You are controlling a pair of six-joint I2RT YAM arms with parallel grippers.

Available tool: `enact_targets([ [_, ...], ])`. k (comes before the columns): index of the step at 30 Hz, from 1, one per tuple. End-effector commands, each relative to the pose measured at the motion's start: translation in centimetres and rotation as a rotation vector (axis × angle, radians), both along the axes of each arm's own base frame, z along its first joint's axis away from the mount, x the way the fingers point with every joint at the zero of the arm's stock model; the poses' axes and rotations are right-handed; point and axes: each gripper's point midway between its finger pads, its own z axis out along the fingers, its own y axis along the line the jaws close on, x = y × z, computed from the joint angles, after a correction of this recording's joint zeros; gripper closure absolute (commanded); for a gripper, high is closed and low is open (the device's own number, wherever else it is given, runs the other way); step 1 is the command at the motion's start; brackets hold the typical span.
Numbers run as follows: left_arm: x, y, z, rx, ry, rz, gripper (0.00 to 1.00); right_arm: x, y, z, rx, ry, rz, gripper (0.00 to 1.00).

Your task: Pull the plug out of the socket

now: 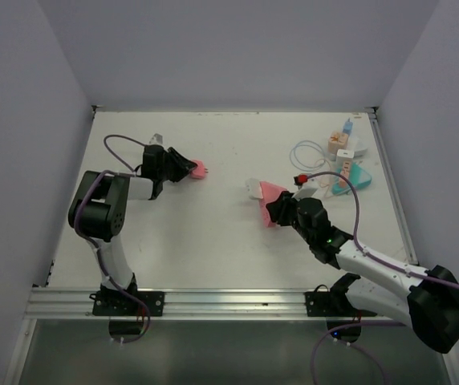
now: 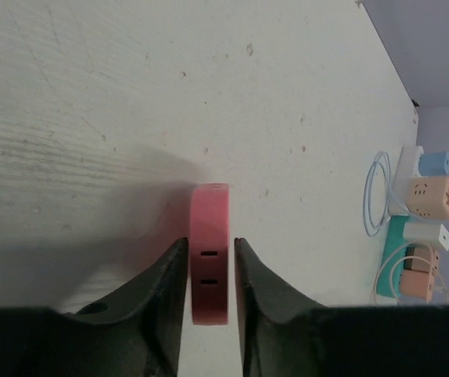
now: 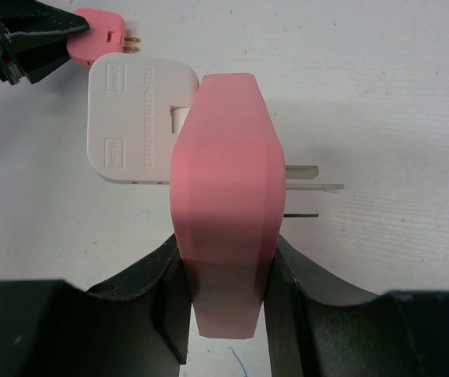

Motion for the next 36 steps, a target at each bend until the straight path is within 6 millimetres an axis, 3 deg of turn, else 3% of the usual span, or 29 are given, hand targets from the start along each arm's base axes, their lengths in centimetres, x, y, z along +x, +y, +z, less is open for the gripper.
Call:
enact_targets([
  [1,0.8,1.4,0.5,0.042,-0.034,0.019,0.63,0.9,1.3,4.2,0.053,-0.1,0.031,1.0],
  [3,0.2,2.1,0.0,0.067,-0.018,0.035,0.45,0.9,1.5,4.1,0.046,-0.096,0.042,1.0],
  [11,-2.9,2.5,2.7,0.095,-0.044,0.005,0.02,0.7,2.3,4.6,0.029,-0.094,0.075,1.0],
  [13,-4.1,2.2,3.4,0.086,-0.042,-0.018,0.0,0.6,2.6,4.5,0.023,-0.092,0.086,1.0],
  [16,-6.3,1.2,6.4,0.062,-0.079,-0.067,0.0,0.4,3.0,4.6,0.02,-0.094,0.097,1.0],
  [18,-8.0,-0.1,6.8,0.081,-0.073,-0.103,0.01,0.2,3.4,4.6,0.019,-0.097,0.106,1.0],
  [19,-8.6,-0.8,8.3,0.079,-0.107,-0.118,0.01,0.2,3.5,4.6,0.018,-0.096,0.109,1.0],
  [22,-11.6,-4.6,10.2,0.051,-0.135,-0.205,0.02,0.1,4.1,4.8,0.016,-0.097,0.122,1.0],
  [25,-13.5,-6.5,11.7,-0.005,-0.155,-0.225,0.04,-0.1,4.4,4.8,0.012,-0.1,0.128,1.0],
  [29,-14.9,-8.8,12.9,-0.028,-0.183,-0.248,0.07,-0.3,4.8,5.0,0.019,-0.104,0.136,1.0],
  [36,-16.4,-12.5,12.1,-0.034,-0.156,-0.298,0.15,-0.6,5.6,5.5,0.029,-0.111,0.153,1.0],
])
